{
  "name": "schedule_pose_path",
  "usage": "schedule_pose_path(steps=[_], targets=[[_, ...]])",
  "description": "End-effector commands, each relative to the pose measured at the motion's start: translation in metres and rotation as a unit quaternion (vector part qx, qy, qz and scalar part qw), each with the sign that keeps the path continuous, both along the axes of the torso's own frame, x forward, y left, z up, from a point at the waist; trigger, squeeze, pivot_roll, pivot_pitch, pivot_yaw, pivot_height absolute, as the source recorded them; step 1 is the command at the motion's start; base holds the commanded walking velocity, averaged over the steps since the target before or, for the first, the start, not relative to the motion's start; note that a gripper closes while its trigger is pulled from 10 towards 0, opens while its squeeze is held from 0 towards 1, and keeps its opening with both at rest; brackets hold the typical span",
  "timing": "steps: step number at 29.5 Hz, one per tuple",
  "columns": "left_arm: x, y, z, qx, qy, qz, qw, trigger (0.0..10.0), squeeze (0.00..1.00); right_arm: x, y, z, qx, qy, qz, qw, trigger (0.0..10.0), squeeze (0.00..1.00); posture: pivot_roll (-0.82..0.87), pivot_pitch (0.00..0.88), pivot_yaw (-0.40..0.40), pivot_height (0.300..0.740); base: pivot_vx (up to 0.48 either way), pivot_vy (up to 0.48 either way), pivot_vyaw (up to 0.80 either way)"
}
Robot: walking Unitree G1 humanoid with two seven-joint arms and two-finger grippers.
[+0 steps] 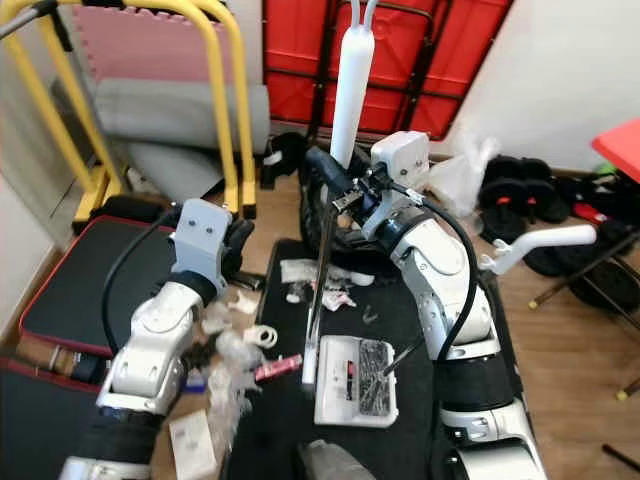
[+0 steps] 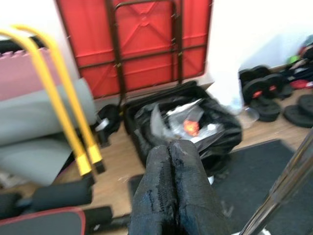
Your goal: Sweep floor
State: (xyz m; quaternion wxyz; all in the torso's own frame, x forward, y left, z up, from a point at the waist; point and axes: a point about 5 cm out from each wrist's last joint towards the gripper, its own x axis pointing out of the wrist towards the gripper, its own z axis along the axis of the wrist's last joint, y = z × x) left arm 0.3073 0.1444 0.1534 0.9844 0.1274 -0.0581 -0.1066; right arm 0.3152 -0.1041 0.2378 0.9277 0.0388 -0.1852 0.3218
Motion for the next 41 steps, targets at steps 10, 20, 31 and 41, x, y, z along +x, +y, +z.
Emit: schedule_pose_path(steps=[10,20,31,41], targets=[[-0.002,-0.005,-0.005,-0.006,0.008,-0.006,1.0,10.0,0.0,-0.002,-0.005,0.014,0.014,-0.043,-0.021,0.999,10.0,0.0,-0.12,0.043,-0.169,0.74,0.0,0.0,-0.8],[-0.002,-0.005,-0.004,-0.007,0.008,-0.004,1.0,10.0,0.0,0.0,-0.005,0.013,0.006,-0.048,-0.042,0.998,10.0,0.0,-0.12,0.052,-0.17,0.74,0.0,0.0,-0.47],[-0.005,-0.002,-0.001,-0.007,0.005,0.005,1.0,10.0,0.0,0.014,0.0,0.013,-0.003,-0.049,-0.101,0.994,10.0,0.0,-0.12,0.085,-0.175,0.74,0.0,0.0,0.0],[-0.02,0.012,0.004,0.001,0.001,0.043,0.999,10.0,0.0,0.023,-0.003,0.009,0.063,0.012,-0.023,0.998,10.0,0.0,-0.1,0.172,-0.179,0.74,0.0,0.0,0.0]])
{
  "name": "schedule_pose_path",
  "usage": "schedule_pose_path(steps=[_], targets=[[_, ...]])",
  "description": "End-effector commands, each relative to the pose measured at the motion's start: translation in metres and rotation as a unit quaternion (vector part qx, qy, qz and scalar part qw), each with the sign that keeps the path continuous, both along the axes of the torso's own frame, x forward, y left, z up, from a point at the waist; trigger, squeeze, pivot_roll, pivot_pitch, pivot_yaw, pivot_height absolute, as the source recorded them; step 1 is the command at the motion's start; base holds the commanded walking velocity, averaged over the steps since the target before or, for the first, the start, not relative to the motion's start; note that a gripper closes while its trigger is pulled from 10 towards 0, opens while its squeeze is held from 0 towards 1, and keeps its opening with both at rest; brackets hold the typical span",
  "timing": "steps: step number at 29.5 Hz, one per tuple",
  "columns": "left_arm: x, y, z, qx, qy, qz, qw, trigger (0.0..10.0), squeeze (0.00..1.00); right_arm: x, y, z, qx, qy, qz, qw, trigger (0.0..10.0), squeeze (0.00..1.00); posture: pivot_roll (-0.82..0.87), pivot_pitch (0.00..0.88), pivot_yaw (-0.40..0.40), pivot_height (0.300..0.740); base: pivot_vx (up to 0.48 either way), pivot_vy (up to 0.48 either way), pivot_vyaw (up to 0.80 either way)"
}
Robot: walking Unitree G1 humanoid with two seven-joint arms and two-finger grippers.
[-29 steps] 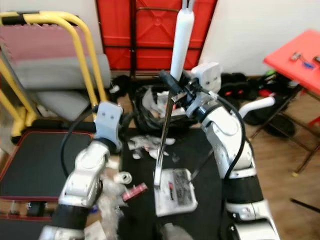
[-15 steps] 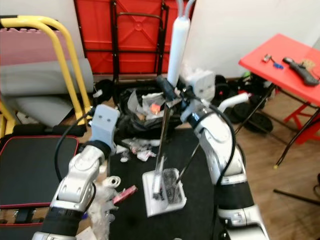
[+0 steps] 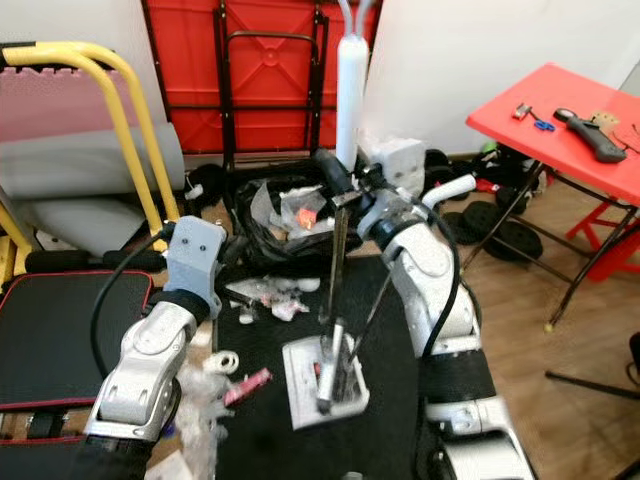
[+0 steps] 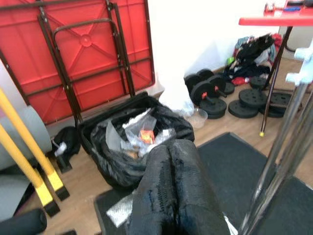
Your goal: Sweep floor
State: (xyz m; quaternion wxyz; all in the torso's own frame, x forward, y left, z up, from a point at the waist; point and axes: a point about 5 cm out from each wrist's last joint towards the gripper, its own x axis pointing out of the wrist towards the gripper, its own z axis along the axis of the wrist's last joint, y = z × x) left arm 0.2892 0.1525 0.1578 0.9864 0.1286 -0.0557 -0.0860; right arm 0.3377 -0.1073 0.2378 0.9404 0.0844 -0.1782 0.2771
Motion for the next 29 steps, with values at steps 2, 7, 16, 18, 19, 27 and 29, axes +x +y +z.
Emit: schedule_pose_path(steps=[2,7,16,18,19,27,29], targets=[[-0.006,0.008,0.001,0.004,0.001,0.03,1.0,10.0,0.0,0.0,0.002,0.013,0.008,-0.03,0.032,0.999,10.0,0.0,-0.09,0.197,-0.177,0.74,0.0,0.0,0.74],[-0.019,0.027,0.007,0.006,-0.008,0.077,0.997,10.0,0.0,0.0,0.009,0.028,0.016,-0.062,0.064,0.996,10.0,0.0,-0.08,0.258,-0.166,0.74,0.0,0.0,0.74],[-0.03,0.053,0.015,-0.009,-0.018,0.152,0.988,10.0,0.0,0.003,0.011,0.043,0.014,-0.099,0.085,0.991,10.0,0.0,-0.07,0.293,-0.153,0.74,0.0,0.0,0.71],[-0.033,0.055,0.013,-0.022,-0.007,0.16,0.987,10.0,0.0,0.007,0.008,0.052,0.034,-0.12,0.078,0.989,10.0,0.0,-0.07,0.314,-0.151,0.74,0.0,0.0,0.66],[-0.036,0.055,0.013,-0.028,-0.001,0.16,0.987,10.0,0.0,0.008,0.007,0.056,0.042,-0.126,0.076,0.988,10.0,0.0,-0.07,0.32,-0.149,0.74,0.0,0.0,0.0],[-0.057,0.042,0.01,-0.034,0.028,0.121,0.992,10.0,0.0,0.014,-0.003,0.067,0.075,-0.163,0.064,0.982,10.0,0.0,-0.05,0.379,-0.138,0.74,0.0,0.0,0.0],[-0.061,0.038,0.011,-0.041,0.034,0.112,0.992,10.0,0.0,0.015,-0.005,0.068,0.074,-0.169,0.06,0.981,10.0,0.0,-0.05,0.399,-0.135,0.74,0.0,0.0,0.0]])
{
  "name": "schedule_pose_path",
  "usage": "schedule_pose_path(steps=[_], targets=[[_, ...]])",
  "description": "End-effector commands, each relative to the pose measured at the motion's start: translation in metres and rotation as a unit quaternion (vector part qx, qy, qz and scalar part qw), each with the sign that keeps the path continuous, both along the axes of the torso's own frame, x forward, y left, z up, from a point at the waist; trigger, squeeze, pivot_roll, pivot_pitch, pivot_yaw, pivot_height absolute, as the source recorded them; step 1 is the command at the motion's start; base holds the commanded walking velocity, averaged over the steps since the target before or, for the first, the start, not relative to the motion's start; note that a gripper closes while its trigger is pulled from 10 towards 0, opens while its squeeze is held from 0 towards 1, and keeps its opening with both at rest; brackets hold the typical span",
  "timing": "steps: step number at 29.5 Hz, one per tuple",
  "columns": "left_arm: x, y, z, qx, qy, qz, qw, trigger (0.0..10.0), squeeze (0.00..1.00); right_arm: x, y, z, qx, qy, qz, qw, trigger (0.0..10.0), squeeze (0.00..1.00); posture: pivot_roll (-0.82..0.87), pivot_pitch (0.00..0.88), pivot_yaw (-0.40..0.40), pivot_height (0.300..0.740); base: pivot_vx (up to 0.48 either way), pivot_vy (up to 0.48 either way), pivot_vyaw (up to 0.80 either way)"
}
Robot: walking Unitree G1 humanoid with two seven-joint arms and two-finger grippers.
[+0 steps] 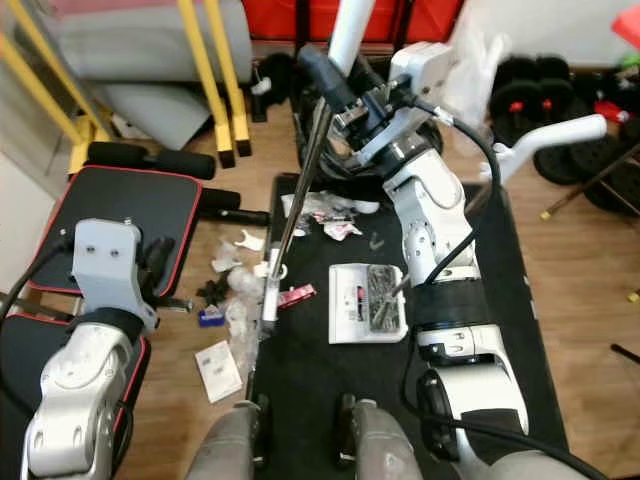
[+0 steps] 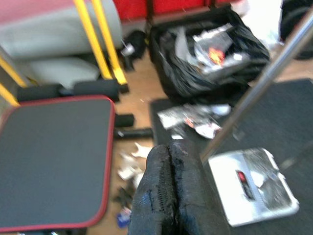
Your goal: Sweep floor
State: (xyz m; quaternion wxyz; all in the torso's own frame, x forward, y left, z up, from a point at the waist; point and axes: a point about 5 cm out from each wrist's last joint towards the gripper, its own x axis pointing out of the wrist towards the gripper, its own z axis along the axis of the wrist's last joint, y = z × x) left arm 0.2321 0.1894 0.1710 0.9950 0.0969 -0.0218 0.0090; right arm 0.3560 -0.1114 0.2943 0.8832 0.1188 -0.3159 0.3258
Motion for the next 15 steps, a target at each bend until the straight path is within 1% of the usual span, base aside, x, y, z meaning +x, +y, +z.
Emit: schedule_pose_path(steps=[1,2,3,4,5,6,8,9,11,13,14,15], targets=[[-0.007,-0.001,-0.002,-0.018,0.01,0.004,1.0,10.0,0.0,-0.003,-0.001,0.012,0.009,-0.039,0.0,0.999,10.0,0.0,-0.04,0.408,-0.134,0.74,0.0,0.0,0.0],[-0.007,-0.001,-0.002,-0.018,0.01,0.004,1.0,10.0,0.0,-0.003,-0.001,0.012,0.009,-0.039,0.0,0.999,10.0,0.0,-0.04,0.408,-0.134,0.74,0.0,0.0,0.0],[-0.011,-0.007,0.0,-0.038,0.012,-0.024,0.999,10.0,0.0,-0.001,-0.003,0.014,0.017,-0.046,-0.001,0.999,10.0,0.0,-0.04,0.415,-0.133,0.74,0.0,0.0,0.0],[-0.011,-0.007,0.0,-0.038,0.012,-0.024,0.999,10.0,0.0,-0.001,-0.003,0.014,0.017,-0.046,-0.001,0.999,10.0,0.0,-0.04,0.415,-0.133,0.74,0.0,0.0,0.0],[-0.014,-0.009,0.0,-0.039,0.014,-0.039,0.998,10.0,0.0,0.001,-0.005,0.015,0.021,-0.05,-0.005,0.999,10.0,0.0,-0.04,0.435,-0.128,0.74,0.0,0.0,0.0],[-0.016,-0.01,-0.001,-0.037,0.017,-0.048,0.998,10.0,0.0,0.002,-0.006,0.016,0.023,-0.052,-0.007,0.998,10.0,0.0,-0.04,0.435,-0.128,0.74,0.0,0.0,0.0],[-0.018,-0.011,-0.001,-0.035,0.019,-0.054,0.998,10.0,0.0,0.003,-0.007,0.016,0.024,-0.054,-0.01,0.998,10.0,0.0,-0.04,0.435,-0.128,0.74,0.0,0.0,0.0],[-0.02,-0.01,0.0,-0.028,0.024,-0.057,0.998,10.0,0.0,0.004,-0.009,0.017,0.022,-0.057,-0.013,0.998,10.0,0.0,-0.03,0.463,-0.121,0.74,0.0,0.0,0.0],[-0.022,-0.009,0.0,-0.023,0.028,-0.059,0.998,10.0,0.0,0.005,-0.011,0.017,0.021,-0.059,-0.016,0.998,10.0,0.0,-0.03,0.463,-0.121,0.74,0.0,0.0,0.0],[-0.027,-0.009,0.002,-0.022,0.03,-0.064,0.997,10.0,0.0,0.005,-0.016,0.019,0.022,-0.066,-0.021,0.997,10.0,0.0,-0.03,0.473,-0.12,0.74,0.0,0.0,0.0],[-0.027,-0.009,0.002,-0.022,0.03,-0.064,0.997,10.0,0.0,0.005,-0.016,0.019,0.022,-0.066,-0.021,0.997,10.0,0.0,-0.03,0.473,-0.12,0.74,0.0,0.0,0.0],[-0.029,-0.008,0.004,-0.028,0.029,-0.066,0.997,10.0,0.0,0.005,-0.018,0.021,0.026,-0.07,-0.022,0.997,10.0,0.0,-0.02,0.491,-0.125,0.74,0.0,0.0,0.0]])
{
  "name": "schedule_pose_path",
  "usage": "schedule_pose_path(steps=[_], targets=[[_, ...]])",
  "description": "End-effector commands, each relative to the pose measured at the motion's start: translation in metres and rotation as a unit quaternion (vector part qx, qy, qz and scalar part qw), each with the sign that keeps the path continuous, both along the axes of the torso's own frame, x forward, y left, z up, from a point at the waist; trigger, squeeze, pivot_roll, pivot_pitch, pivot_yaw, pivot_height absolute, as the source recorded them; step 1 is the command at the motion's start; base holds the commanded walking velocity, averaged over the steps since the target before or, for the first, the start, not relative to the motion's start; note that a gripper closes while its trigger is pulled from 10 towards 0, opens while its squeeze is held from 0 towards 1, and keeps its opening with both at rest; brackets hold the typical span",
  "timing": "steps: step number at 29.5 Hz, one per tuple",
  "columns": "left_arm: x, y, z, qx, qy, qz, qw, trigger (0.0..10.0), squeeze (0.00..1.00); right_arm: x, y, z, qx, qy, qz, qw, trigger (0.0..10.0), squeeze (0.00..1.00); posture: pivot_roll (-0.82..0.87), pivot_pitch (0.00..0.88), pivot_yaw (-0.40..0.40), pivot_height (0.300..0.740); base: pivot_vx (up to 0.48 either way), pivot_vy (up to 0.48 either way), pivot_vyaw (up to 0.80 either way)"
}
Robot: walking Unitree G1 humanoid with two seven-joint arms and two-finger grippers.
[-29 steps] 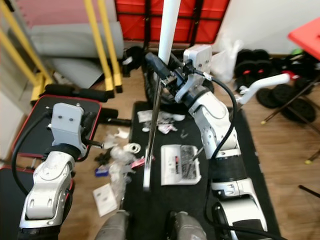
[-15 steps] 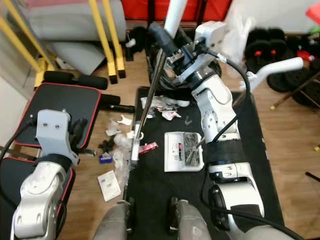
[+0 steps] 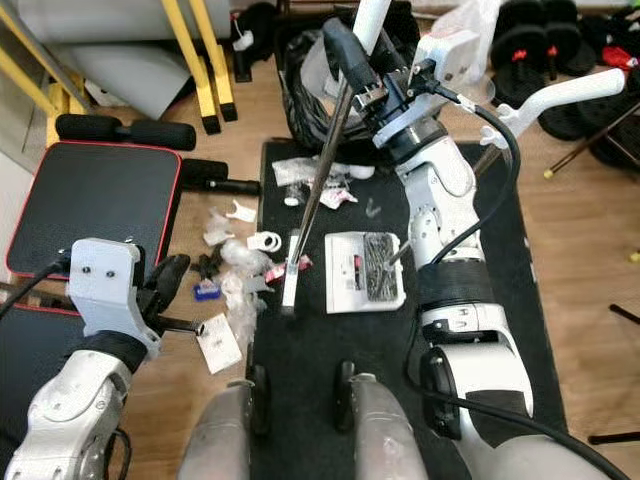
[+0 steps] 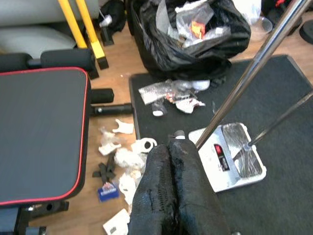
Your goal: Sweep floor
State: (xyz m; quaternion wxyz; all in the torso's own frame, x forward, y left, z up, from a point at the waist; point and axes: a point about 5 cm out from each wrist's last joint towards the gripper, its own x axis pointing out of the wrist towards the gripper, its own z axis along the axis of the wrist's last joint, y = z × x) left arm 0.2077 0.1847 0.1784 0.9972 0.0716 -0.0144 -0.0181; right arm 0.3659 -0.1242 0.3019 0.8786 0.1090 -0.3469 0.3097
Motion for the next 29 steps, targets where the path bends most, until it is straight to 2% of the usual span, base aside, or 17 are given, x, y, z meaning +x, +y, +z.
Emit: schedule_pose_path(steps=[1,16,23,29], targets=[[-0.009,-0.003,0.0,-0.007,0.017,-0.043,0.999,10.0,0.0,-0.006,-0.01,0.018,0.029,-0.049,0.001,0.998,10.0,0.0,-0.02,0.5,-0.133,0.74,0.0,0.0,0.0],[-0.028,-0.007,0.008,-0.011,0.02,-0.048,0.999,10.0,0.0,0.003,-0.014,0.035,0.063,-0.068,0.017,0.996,10.0,0.0,-0.01,0.554,-0.15,0.74,0.0,0.0,0.0],[-0.033,-0.008,0.011,-0.008,0.024,-0.051,0.998,10.0,0.0,0.008,-0.013,0.036,0.095,-0.064,0.031,0.993,10.0,0.0,-0.01,0.571,-0.155,0.74,0.0,0.0,0.0],[-0.036,-0.007,0.012,-0.006,0.027,-0.051,0.998,10.0,0.0,0.011,-0.012,0.037,0.102,-0.066,0.035,0.992,10.0,0.0,-0.01,0.583,-0.155,0.74,0.0,0.0,0.0]])
